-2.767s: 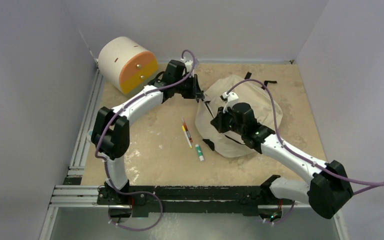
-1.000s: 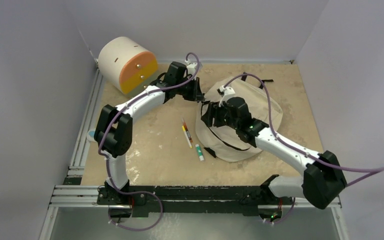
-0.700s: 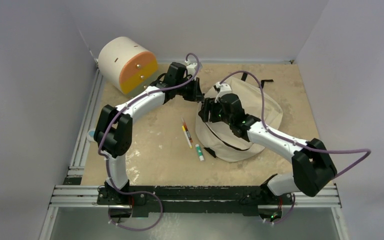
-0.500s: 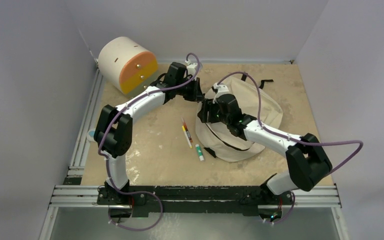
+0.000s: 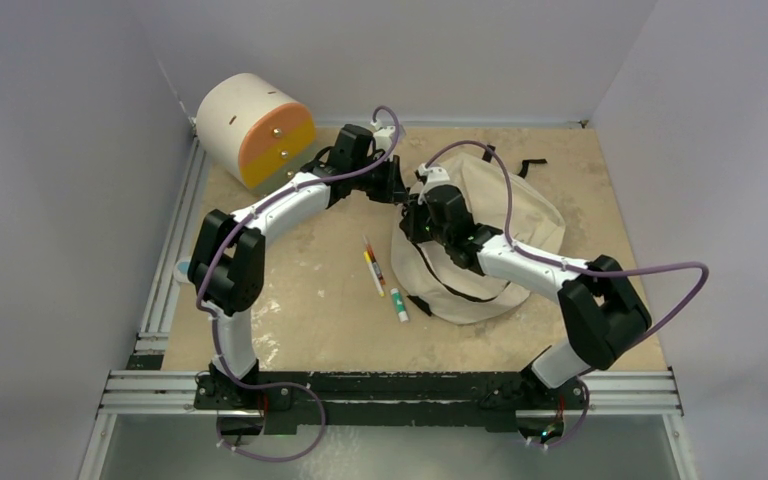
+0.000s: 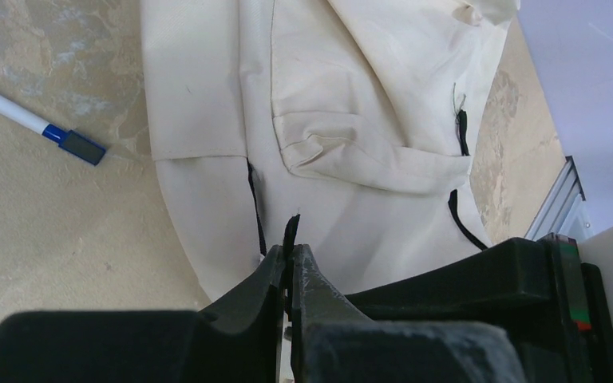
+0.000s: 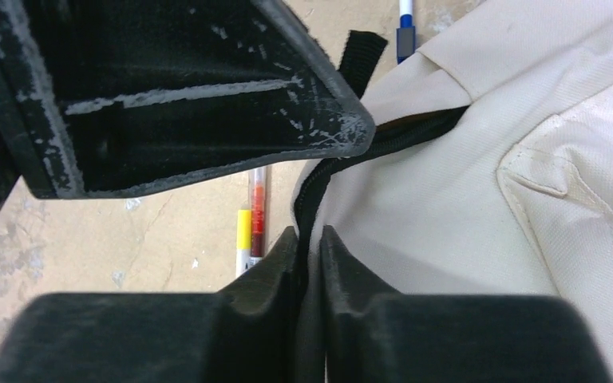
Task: Pack the student bag
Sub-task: Zip the student bag at the center of the board.
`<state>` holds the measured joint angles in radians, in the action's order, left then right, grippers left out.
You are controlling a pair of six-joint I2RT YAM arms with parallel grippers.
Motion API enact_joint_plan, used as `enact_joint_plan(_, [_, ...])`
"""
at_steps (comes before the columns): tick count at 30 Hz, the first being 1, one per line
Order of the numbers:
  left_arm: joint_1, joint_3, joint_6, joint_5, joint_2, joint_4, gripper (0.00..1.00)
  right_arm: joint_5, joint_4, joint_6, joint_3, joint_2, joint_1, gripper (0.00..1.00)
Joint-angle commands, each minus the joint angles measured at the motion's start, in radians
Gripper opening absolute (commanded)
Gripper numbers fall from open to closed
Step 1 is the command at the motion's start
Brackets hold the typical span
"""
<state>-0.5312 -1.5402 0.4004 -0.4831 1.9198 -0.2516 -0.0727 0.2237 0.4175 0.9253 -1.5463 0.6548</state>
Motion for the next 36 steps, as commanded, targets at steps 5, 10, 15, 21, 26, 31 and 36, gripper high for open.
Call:
enact_joint_plan(5, [0.005,-0.085,0.008,0.001,0.038,0.045,0.0,0.057,0.031,-0.005,-0.024,0.099,0.012,0.0])
enact_joint_plan(10, [0.005,-0.197,0.004,0.014,0.117,0.009,0.0,0.152,0.012,-0.024,-0.066,0.149,0.012,0.0])
enact_joint_plan(15, [0.006,-0.293,-0.02,0.044,0.19,-0.034,0.0,0.19,-0.016,-0.035,-0.101,0.204,0.011,0.0])
enact_joint_plan(21, [0.013,-0.355,-0.028,0.077,0.252,-0.054,0.0,0.217,-0.058,-0.049,-0.128,0.28,0.011,0.0])
enact_joint_plan(26, [0.017,-0.445,-0.016,0.082,0.318,-0.064,0.0,0.283,-0.074,-0.07,-0.141,0.314,0.013,0.0])
enact_joint_plan(31, [0.016,-0.548,0.003,0.064,0.39,-0.077,0.0,0.326,-0.086,-0.098,-0.146,0.315,0.011,0.0])
enact_joint_plan(36, [0.016,-0.592,0.012,0.055,0.431,-0.072,0.0,0.344,-0.08,-0.108,-0.146,0.315,0.012,0.0])
